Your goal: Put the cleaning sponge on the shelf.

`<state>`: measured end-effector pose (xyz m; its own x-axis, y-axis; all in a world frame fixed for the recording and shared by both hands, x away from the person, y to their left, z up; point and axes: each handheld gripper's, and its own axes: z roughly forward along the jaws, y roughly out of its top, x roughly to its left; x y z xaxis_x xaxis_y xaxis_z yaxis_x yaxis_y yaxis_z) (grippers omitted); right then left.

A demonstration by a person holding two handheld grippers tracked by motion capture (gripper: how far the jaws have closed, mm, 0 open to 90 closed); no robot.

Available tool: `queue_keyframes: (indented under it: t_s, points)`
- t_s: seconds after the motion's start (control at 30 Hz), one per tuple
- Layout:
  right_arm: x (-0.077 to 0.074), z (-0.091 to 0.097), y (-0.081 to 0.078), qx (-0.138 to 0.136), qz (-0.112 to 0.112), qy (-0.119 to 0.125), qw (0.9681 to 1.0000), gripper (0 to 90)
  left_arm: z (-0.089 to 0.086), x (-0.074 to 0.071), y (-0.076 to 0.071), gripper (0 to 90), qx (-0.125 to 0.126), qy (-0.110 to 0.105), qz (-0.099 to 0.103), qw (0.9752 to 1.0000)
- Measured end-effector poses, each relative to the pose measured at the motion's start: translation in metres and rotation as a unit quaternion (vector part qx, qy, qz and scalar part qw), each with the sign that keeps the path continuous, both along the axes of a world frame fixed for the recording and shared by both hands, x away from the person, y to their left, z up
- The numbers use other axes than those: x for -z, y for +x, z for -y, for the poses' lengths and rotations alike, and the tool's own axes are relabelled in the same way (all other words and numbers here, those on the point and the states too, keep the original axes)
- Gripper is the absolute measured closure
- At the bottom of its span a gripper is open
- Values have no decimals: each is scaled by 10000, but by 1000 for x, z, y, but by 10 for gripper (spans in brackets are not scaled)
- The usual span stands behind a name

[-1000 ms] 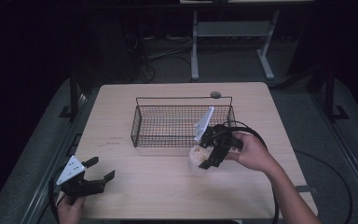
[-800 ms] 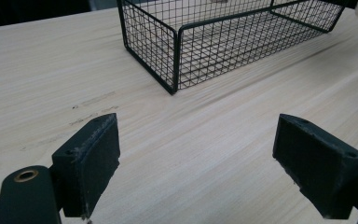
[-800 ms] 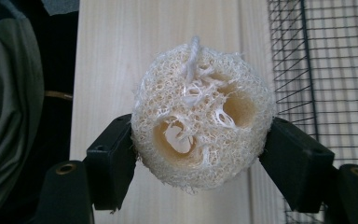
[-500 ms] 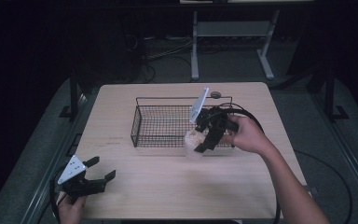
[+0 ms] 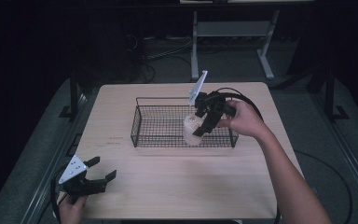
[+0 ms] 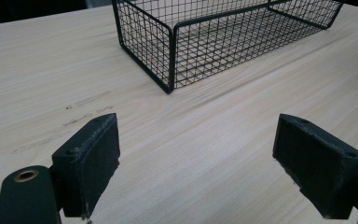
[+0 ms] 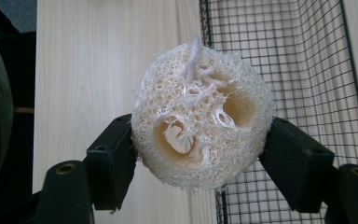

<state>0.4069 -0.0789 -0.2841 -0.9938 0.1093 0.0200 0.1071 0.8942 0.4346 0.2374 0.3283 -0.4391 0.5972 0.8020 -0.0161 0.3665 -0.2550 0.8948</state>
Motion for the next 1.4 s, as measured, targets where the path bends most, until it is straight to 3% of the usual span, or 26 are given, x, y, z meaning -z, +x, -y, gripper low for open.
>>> queue_keyframes:
  t_s: [0.67, 0.93, 1.4]
  points:
    - [-8, 1, 42, 417, -72, 14, 9991, 289, 0, -1, -1, 140, 34, 14, 32, 10000]
    - [-1, -1, 59, 551, -91, -42, 9984, 289, -1, -1, -1, 140, 32, -4, 35, 10000]
    - [25, -6, 81, 732, -240, -144, 9969, 287, -5, -2, -2, 139, 8, -4, 52, 10000]
